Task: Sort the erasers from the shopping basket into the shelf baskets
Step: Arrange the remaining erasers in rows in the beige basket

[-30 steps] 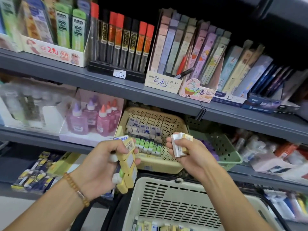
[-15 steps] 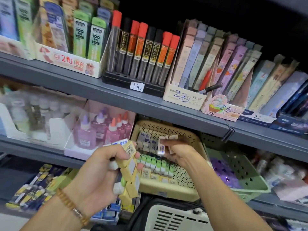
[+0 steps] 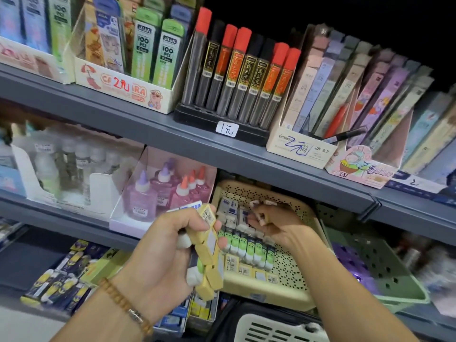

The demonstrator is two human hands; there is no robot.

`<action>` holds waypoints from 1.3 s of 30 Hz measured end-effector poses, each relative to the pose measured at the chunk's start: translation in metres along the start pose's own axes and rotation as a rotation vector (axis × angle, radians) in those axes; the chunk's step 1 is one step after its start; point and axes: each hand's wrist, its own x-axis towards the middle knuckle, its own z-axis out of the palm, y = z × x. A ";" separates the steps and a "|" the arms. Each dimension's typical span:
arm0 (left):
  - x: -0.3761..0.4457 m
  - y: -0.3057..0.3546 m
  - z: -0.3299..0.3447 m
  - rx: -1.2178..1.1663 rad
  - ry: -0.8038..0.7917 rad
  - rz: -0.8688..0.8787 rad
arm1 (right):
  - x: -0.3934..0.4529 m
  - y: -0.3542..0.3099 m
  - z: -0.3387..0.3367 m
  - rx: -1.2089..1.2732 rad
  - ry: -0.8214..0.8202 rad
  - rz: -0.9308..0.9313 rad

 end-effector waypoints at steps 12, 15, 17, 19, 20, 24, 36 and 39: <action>0.002 -0.004 0.003 0.014 0.030 -0.016 | 0.009 0.008 -0.015 -0.349 0.114 -0.103; 0.004 -0.004 0.003 0.018 0.040 -0.014 | 0.010 0.012 -0.008 -0.431 0.083 -0.146; 0.004 -0.004 0.004 0.008 0.044 -0.008 | 0.010 0.013 -0.008 -0.422 0.085 -0.163; 0.005 -0.004 0.004 0.007 0.045 -0.006 | 0.008 0.013 -0.012 -0.383 0.113 -0.167; 0.006 -0.004 0.003 0.005 0.046 -0.009 | 0.007 0.012 -0.015 -0.363 0.135 -0.174; 0.008 -0.004 0.003 -0.006 0.039 -0.021 | -0.007 0.009 -0.030 -0.383 0.188 -0.210; 0.016 -0.005 0.007 -0.022 0.013 -0.004 | -0.065 0.022 -0.053 -0.707 -0.273 -0.144; 0.017 -0.007 0.007 -0.048 -0.014 0.009 | -0.066 0.023 -0.053 -0.818 -0.284 -0.112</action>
